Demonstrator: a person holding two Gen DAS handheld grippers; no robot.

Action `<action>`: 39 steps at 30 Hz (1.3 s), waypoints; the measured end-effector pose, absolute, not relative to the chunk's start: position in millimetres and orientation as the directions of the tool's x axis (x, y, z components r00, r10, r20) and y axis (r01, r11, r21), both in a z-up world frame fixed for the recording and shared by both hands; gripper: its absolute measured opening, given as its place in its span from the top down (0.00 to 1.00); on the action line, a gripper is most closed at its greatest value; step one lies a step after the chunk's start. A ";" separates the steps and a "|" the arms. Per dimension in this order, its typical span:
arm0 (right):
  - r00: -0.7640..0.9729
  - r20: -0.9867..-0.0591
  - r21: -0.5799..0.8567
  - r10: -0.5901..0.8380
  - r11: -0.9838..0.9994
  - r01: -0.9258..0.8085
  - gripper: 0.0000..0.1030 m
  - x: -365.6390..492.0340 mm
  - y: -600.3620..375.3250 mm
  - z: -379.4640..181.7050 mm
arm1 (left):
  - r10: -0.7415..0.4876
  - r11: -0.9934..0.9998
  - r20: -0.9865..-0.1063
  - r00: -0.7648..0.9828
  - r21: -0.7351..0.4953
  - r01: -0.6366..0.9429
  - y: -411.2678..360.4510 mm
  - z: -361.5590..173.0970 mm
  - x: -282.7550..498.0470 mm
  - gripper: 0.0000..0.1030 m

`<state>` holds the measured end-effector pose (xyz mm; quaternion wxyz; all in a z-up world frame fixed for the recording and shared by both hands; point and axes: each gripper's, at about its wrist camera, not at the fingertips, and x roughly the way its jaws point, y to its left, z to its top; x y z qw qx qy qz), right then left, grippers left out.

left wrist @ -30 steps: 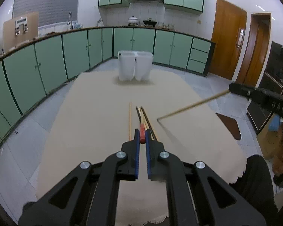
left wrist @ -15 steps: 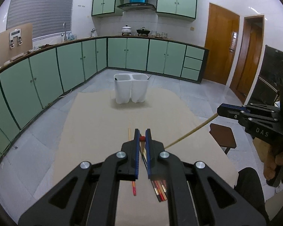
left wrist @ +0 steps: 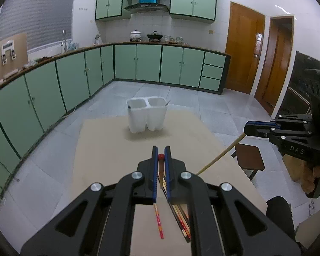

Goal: Organize utensils
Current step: 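Lift and carry both chopsticks upright to the white holder with both tools, then open both tools to drop the chopsticks into the white holder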

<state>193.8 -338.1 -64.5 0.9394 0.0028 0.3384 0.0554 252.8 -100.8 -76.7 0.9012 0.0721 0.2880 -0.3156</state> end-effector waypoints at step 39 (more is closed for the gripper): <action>0.759 -0.651 0.074 -0.007 0.995 0.073 0.93 476.1 -433.5 -18.9 | -0.494 0.835 -0.495 0.715 -0.040 0.549 -223.6 -30.1 519.4 0.95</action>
